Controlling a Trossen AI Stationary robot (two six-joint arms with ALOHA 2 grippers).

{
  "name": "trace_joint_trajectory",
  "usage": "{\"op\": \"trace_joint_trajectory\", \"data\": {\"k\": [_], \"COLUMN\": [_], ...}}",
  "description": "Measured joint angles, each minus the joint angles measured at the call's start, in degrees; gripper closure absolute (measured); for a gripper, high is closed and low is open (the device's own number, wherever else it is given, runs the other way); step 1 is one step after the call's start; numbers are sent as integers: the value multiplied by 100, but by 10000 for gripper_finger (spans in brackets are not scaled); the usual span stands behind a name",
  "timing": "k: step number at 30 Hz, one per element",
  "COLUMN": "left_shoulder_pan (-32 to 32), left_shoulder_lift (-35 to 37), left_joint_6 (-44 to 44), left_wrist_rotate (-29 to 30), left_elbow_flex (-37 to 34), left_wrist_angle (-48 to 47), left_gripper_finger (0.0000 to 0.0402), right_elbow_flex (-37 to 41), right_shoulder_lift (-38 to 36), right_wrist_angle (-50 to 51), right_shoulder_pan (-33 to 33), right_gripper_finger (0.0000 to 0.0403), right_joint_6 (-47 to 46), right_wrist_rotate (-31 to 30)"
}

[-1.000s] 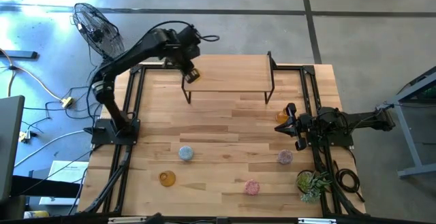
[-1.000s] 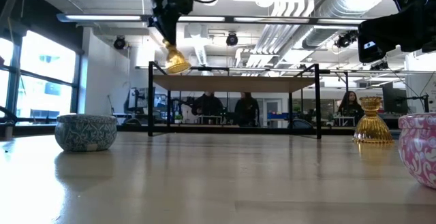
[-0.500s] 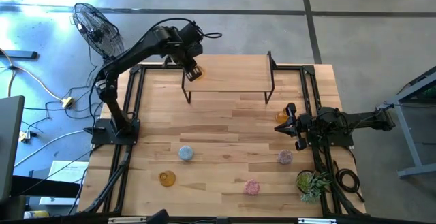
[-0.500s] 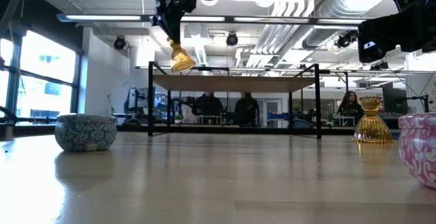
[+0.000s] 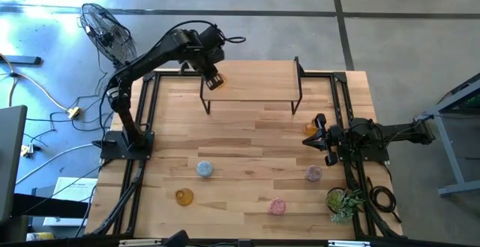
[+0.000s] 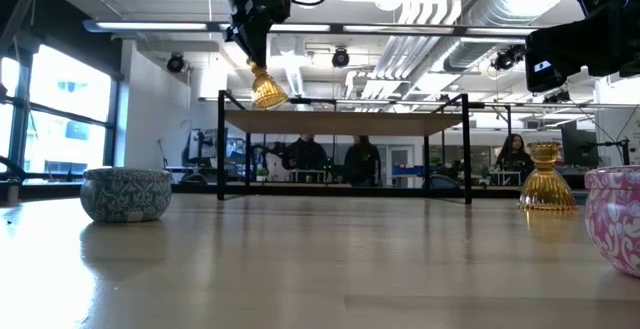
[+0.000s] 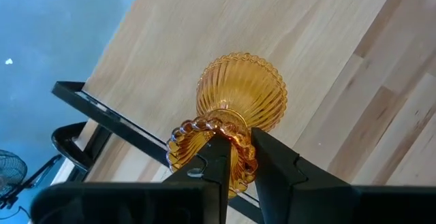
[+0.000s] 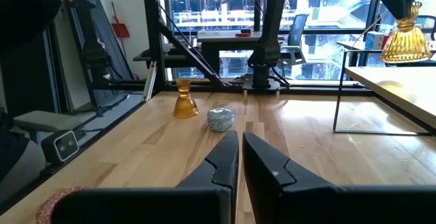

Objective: Pick & Place candle stick holders
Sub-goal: Put the top orange candle holder on the shelf

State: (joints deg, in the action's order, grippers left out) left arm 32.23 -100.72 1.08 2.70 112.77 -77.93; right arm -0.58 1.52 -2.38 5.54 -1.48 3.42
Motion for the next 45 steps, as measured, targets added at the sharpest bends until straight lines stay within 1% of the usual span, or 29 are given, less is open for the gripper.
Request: {"op": "trace_joint_trajectory", "data": {"k": [19,24,34,45], "left_shoulder_pan": [0,0,-1,-4], "left_shoulder_lift": [-59,-59,-267,-403], "left_joint_6": [110,170,171,171], "left_wrist_rotate": [-53,242,475,1216], "left_elbow_flex": [-7,-7,-1,4], "left_wrist_angle": [33,30,57,361], "left_gripper_finger": [353,353,353,352], "right_elbow_flex": [0,0,0,0], "right_shoulder_lift": [0,0,0,2], "right_wrist_angle": [1,0,1,-1], "right_shoulder_pan": [1,1,1,1], "right_gripper_finger": [386,386,386,386], "right_joint_6": [0,0,-1,-1], "right_wrist_rotate": [0,0,0,0]}}
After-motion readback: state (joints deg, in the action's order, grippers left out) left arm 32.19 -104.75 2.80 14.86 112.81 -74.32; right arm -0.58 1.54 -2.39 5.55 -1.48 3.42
